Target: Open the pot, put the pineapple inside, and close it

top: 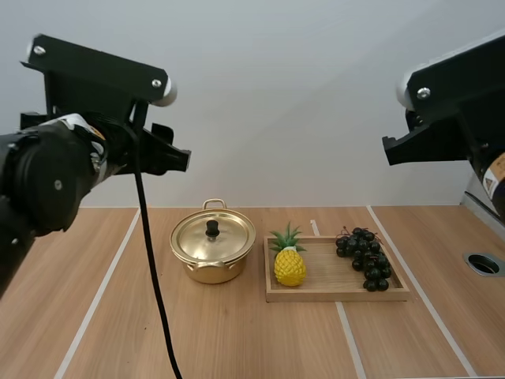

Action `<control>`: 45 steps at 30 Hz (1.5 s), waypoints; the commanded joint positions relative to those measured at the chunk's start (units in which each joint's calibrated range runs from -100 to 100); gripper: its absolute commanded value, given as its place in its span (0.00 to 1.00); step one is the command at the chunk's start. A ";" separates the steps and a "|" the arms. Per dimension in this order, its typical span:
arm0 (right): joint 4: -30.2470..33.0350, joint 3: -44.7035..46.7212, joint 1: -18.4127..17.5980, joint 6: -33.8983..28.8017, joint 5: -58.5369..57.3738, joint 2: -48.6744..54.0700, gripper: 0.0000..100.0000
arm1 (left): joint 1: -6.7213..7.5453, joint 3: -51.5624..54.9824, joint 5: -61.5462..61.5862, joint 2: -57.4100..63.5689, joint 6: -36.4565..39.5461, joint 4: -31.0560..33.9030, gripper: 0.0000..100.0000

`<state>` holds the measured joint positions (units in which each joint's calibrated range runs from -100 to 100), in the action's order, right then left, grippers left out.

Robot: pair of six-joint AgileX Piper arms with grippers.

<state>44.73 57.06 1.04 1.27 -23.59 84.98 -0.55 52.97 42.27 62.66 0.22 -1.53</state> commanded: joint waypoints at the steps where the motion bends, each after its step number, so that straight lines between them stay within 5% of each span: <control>1: -0.13 -2.67 0.19 0.16 -2.28 -5.62 1.00 | 0.14 -0.50 1.42 -2.14 -1.02 -3.41 1.00; 9: -7.06 -10.63 0.19 0.64 -25.06 -23.42 1.00 | 0.14 -1.15 8.44 -6.07 -17.87 -15.45 1.00; 16: -22.13 -11.04 0.19 13.24 -31.84 -30.11 1.00 | 0.14 -6.30 34.42 -15.27 -34.09 -23.04 1.00; 45: -36.23 -11.32 0.19 20.37 -43.02 -30.19 1.00 | 0.14 -24.02 42.10 -55.17 -30.19 -23.83 1.00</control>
<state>9.58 46.38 1.04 21.02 -66.45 54.47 -0.55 29.53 84.99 9.15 -30.55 -26.18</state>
